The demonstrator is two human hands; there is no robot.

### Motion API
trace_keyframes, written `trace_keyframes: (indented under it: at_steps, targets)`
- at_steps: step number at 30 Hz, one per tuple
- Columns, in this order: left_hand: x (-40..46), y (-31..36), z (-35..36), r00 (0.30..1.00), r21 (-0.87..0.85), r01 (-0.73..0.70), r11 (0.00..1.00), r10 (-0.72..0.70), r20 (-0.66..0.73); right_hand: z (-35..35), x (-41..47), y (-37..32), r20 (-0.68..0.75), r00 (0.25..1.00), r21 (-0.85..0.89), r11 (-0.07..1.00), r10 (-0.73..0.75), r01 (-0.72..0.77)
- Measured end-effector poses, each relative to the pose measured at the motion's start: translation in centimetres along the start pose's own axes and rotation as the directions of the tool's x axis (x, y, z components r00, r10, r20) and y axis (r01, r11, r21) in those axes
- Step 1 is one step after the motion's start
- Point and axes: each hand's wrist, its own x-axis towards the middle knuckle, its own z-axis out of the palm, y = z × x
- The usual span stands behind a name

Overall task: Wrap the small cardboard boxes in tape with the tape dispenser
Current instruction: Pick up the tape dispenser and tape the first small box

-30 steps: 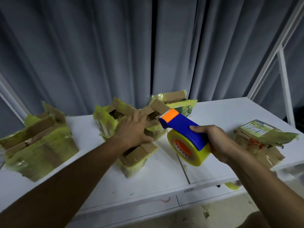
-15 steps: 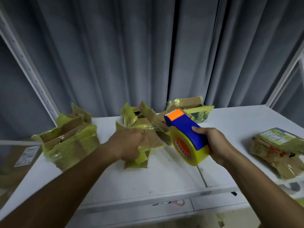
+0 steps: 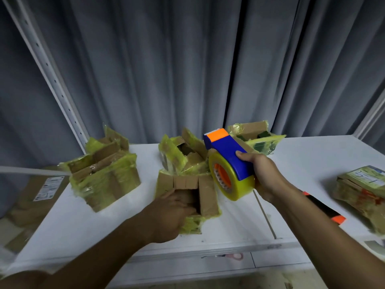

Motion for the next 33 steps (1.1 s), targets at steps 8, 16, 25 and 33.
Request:
trace_keyframes:
  at_steps: [8, 16, 25, 33]
  targets:
    - [-4.2, -0.5, -0.9, 0.988, 0.147, -0.015, 0.989, 0.038, -0.152, 1.7, 1.2, 1.0, -0.061, 0.998, 0.067, 0.998, 0.021, -0.016]
    - [-6.4, -2.2, -1.1, 0.978, 0.033, -0.108, 0.994, 0.112, -0.173, 0.7, 1.1, 1.0, -0.150, 0.989, 0.277, 0.960, -0.005, 0.046]
    - [-6.0, -1.1, -1.2, 0.968, -0.094, -0.180, 0.979, 0.159, -0.192, -1.9, 0.2, -1.5, -0.212, 0.976, 0.211, 0.973, -0.046, 0.092]
    - [-6.2, 0.2, -1.1, 0.988, 0.006, -0.053, 0.999, 0.053, -0.147, -3.1, -2.1, -1.6, -0.239, 0.968, 0.210, 0.969, -0.079, 0.131]
